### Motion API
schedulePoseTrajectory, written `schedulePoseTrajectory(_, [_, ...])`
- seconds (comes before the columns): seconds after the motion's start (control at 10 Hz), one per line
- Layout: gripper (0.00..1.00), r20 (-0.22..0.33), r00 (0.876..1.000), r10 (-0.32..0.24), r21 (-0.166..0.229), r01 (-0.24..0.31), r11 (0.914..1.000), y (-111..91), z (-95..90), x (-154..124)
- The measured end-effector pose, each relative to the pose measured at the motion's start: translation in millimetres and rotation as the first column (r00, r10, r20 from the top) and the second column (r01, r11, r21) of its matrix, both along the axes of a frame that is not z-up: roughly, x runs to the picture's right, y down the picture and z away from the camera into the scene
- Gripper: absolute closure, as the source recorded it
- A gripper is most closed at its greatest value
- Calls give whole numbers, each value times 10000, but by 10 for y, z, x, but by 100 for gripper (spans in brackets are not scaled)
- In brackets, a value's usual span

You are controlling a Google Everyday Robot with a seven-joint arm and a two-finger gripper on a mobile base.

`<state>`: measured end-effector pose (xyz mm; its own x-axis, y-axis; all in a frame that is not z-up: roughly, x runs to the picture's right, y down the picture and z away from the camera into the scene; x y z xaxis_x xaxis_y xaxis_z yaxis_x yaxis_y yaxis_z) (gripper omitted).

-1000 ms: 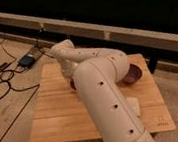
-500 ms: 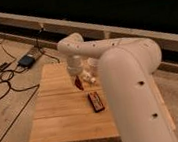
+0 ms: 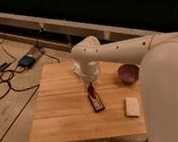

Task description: Place the pepper on the white sponge

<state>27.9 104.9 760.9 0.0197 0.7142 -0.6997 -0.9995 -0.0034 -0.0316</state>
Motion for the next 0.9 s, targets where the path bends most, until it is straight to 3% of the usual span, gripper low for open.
schedulePoseTrajectory(0.4, [85, -996, 9919, 783, -105, -797, 9968, 388, -217, 463])
schedulePoseTrajectory(0.9, [85, -2061, 9713, 1191, -523, -1325, 9898, 666, -81, 916])
